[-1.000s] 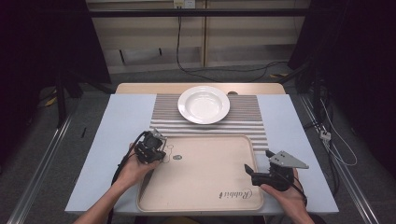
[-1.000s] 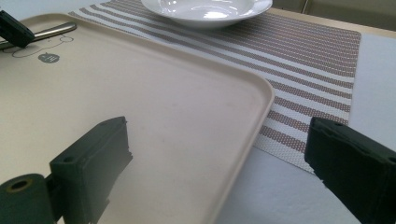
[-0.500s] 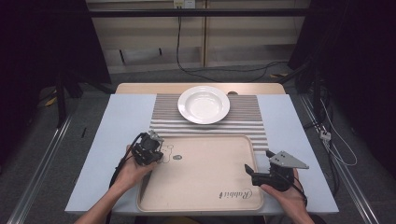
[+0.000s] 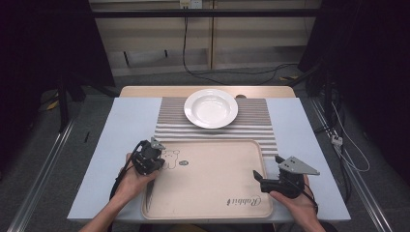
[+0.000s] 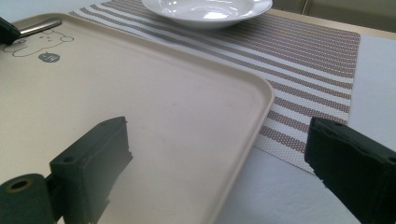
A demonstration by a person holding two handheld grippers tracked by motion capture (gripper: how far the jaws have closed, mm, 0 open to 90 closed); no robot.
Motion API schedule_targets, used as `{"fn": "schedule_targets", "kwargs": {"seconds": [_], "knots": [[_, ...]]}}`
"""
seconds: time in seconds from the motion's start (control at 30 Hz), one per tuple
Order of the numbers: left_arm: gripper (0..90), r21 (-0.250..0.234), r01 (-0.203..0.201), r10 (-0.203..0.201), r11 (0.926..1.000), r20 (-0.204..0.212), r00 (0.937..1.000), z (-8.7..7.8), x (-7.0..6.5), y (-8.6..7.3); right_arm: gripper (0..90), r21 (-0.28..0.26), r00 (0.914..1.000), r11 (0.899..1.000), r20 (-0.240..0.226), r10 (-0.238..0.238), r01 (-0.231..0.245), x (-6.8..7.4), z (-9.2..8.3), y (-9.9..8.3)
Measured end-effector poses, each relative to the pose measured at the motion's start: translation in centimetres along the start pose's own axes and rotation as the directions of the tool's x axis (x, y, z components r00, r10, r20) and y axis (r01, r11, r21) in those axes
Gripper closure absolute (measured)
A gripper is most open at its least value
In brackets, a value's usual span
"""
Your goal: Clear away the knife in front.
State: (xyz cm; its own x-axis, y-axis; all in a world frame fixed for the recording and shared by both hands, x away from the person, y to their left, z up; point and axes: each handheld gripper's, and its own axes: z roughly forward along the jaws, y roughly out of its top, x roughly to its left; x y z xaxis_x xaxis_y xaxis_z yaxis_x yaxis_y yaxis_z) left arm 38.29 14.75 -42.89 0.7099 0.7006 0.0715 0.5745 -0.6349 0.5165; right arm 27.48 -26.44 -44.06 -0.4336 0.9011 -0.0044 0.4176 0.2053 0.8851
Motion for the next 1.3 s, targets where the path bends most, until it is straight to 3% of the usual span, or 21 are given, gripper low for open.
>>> {"fn": "schedule_targets", "kwargs": {"seconds": [0.17, 0.27, 0.33, 0.43, 0.47, 0.5, 0.63, 0.67, 0.73, 0.77, 0.87, 0.9, 0.97, 1.03, 1.17, 1.2, 1.27, 1.3], "knots": [[89.6, -0.011, 0.002, -0.002, 0.9999, 0.007, 1.0000, 0.0, 0.1, -0.1, 7.1, 0.000, 1.0000, 1.000, -0.001, -0.001, 0.001, 0.0, 0.0, 0.0], [78.9, -0.039, 0.011, -0.011, 0.9992, 0.016, 0.9998, 0.1, 0.0, -0.2, 7.1, -0.002, 1.0000, 1.000, -0.004, -0.002, 0.002, 0.0, 0.0, 0.0], [77.2, -0.056, -0.006, 0.007, 0.9984, 0.023, 0.9997, 0.2, -0.2, -0.1, 7.1, -0.004, 1.0000, 1.000, -0.005, -0.003, 0.003, 0.0, 0.0, 0.0], [70.6, -0.115, -0.010, 0.014, 0.9933, 0.034, 0.9993, -0.2, -0.2, 0.0, 7.1, -0.002, 1.0000, 1.000, -0.004, -0.003, 0.003, 0.0, 0.0, 0.0], [62.5, -0.127, -0.007, 0.011, 0.9919, 0.034, 0.9994, -0.3, -0.2, 0.1, 7.1, -0.003, 1.0000, 1.000, -0.004, -0.002, 0.002, 0.0, 0.0, 0.0], [62.5, -0.138, -0.001, 0.007, 0.9905, 0.038, 0.9993, -0.3, -0.2, 0.1, 7.1, -0.003, 1.0000, 1.000, -0.004, -0.002, 0.002, 0.0, 0.0, 0.0], [42.3, -0.161, 0.017, -0.010, 0.9869, 0.043, 0.9990, -0.2, -0.1, 0.1, 7.1, -0.003, 1.0000, 1.000, -0.005, -0.002, 0.002, 0.0, 0.0, 0.0], [42.3, -0.171, 0.021, -0.013, 0.9850, 0.045, 0.9989, -0.2, -0.1, 0.2, 7.1, -0.003, 1.0000, 1.000, -0.005, -0.002, 0.002, 0.0, 0.0, 0.0], [33.0, -0.200, 0.021, -0.012, 0.9795, 0.043, 0.9990, -0.4, -0.2, 0.3, 7.1, -0.001, 1.0000, 1.000, -0.004, -0.002, 0.002, 0.0, 0.0, 0.0], [28.3, -0.223, 0.034, -0.023, 0.9741, 0.053, 0.9983, -0.5, -0.1, 0.3, 7.1, -0.002, 1.0000, 1.000, -0.004, -0.002, 0.002, 0.0, 0.0, 0.0], [20.3, -0.234, 0.067, -0.046, 0.9699, 0.093, 0.9946, -1.1, 0.1, 0.5, 7.1, -0.004, 1.0000, 1.000, -0.004, -0.002, 0.002, 0.0, 0.0, 0.1], [14.0, -0.239, 0.092, -0.070, 0.9667, 0.099, 0.9926, -1.3, 0.1, 0.6, 7.1, -0.005, 1.0000, 1.000, -0.002, -0.002, 0.002, 0.0, 0.0, 0.1], [10.5, -0.262, 0.084, -0.056, 0.9614, 0.113, 0.9920, -2.1, 0.2, 0.7, 7.1, -0.005, 1.0000, 1.000, -0.001, -0.001, 0.001, 0.0, 0.1, 0.1], [8.4, -0.291, 0.083, -0.059, 0.9531, 0.090, 0.9942, -2.8, 0.1, 0.5, 7.1, -0.004, 1.0000, 1.000, 0.000, 0.000, 0.000, 0.0, 0.1, 0.1], [7.1, -0.318, 0.023, -0.011, 0.9479, 0.039, 0.9992, -3.6, -0.6, 0.1, 7.1, -0.003, 1.0000, 1.000, 0.000, 0.000, 0.000, 0.0, 0.0, 0.1], [7.1, -0.332, 0.007, -0.001, 0.9433, 0.018, 0.9998, -3.9, -0.9, -0.1, 7.1, -0.003, 1.0000, 1.000, -0.001, 0.001, -0.001, 0.0, 0.0, 0.1], [7.1, -0.330, -0.011, 0.000, 0.9440, -0.033, 0.9995, -4.3, -1.5, -0.2, 7.1, -0.004, 1.0000, 1.000, 0.000, 0.001, -0.001, 0.0, 0.0, 0.1], [7.1, -0.342, -0.008, -0.003, 0.9397, -0.033, 0.9995, -4.5, -1.6, -0.4, 7.1, -0.004, 1.0000, 1.000, 0.000, 0.001, -0.001, 0.0, 0.0, 0.1]]}}
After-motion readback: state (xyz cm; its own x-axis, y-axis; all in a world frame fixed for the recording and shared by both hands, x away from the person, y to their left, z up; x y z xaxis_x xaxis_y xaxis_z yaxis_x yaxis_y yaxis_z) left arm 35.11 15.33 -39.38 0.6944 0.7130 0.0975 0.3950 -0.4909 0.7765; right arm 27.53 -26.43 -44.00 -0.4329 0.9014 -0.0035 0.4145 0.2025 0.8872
